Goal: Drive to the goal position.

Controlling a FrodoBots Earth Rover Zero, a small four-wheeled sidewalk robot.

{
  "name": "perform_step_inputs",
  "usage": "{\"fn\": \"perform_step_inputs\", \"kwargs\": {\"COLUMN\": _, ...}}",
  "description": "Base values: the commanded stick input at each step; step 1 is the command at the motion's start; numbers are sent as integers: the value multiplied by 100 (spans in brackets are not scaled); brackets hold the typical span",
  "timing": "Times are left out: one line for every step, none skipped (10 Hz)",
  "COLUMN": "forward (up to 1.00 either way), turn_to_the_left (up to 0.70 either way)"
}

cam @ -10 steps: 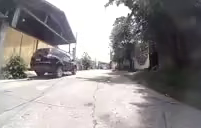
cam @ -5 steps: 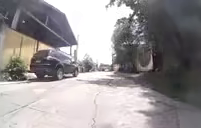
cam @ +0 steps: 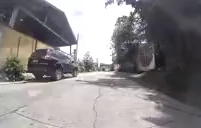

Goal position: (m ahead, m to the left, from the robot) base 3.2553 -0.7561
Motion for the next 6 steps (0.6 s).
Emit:
{"fn": "perform_step_inputs", "kwargs": {"forward": 50, "turn_to_the_left": -10}}
{"fn": "perform_step_inputs", "kwargs": {"forward": 50, "turn_to_the_left": -7}}
{"fn": "perform_step_inputs", "kwargs": {"forward": 50, "turn_to_the_left": -3}}
{"fn": "perform_step_inputs", "kwargs": {"forward": 50, "turn_to_the_left": 0}}
{"fn": "perform_step_inputs", "kwargs": {"forward": 50, "turn_to_the_left": 0}}
{"fn": "perform_step_inputs", "kwargs": {"forward": 50, "turn_to_the_left": 0}}
